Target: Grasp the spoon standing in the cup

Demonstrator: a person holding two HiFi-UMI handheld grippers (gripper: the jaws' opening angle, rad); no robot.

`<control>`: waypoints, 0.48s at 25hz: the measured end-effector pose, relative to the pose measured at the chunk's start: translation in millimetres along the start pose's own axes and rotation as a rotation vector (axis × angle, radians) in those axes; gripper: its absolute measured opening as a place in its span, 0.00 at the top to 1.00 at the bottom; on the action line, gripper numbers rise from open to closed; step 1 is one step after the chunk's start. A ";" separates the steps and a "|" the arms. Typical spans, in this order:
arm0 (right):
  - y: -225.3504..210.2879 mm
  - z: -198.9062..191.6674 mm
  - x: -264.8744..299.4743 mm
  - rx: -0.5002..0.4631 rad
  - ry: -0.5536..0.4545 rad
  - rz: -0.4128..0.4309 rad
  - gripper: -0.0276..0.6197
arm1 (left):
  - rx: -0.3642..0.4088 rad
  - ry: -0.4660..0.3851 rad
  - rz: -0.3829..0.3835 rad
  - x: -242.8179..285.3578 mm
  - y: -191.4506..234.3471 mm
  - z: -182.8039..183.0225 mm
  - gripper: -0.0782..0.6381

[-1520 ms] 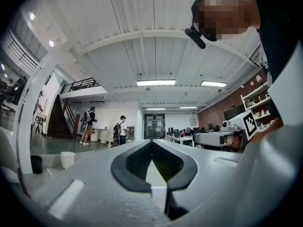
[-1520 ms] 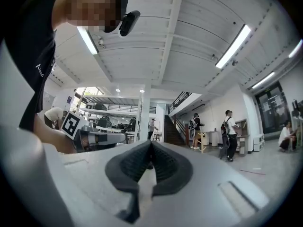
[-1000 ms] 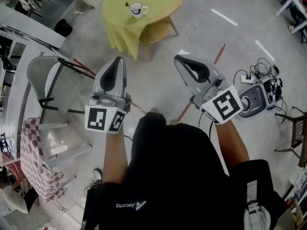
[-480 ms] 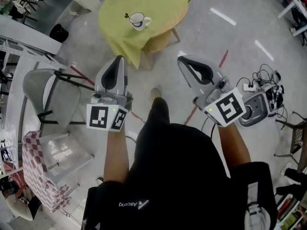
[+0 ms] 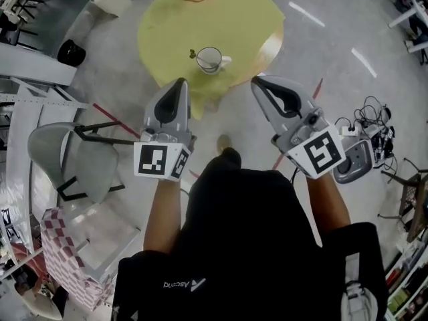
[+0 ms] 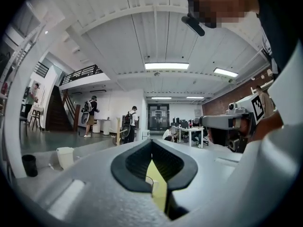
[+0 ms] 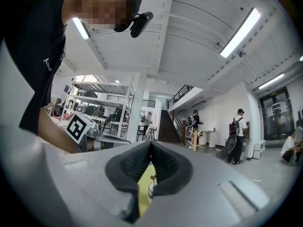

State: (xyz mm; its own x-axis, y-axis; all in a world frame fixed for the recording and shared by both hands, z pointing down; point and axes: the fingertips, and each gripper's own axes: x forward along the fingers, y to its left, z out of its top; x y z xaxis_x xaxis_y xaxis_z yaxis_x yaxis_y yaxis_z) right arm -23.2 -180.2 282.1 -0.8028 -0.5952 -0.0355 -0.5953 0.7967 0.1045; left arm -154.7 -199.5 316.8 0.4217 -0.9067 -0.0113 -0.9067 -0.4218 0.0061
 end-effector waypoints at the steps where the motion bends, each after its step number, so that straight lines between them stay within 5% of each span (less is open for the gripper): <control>1: -6.2 -3.0 10.7 0.001 0.008 -0.004 0.95 | -0.008 0.014 -0.002 9.4 8.6 -6.6 0.88; 12: -53.9 -36.0 69.7 0.024 0.074 -0.009 0.95 | -0.126 0.211 0.025 84.9 63.2 -87.2 0.82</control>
State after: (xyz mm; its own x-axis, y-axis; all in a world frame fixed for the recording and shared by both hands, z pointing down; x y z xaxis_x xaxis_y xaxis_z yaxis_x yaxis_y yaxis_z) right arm -45.8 -268.5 309.8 -0.7930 -0.6081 0.0372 -0.6041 0.7928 0.0809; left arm -175.3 -303.7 403.4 0.4041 -0.8927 0.1996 -0.9139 -0.3850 0.1287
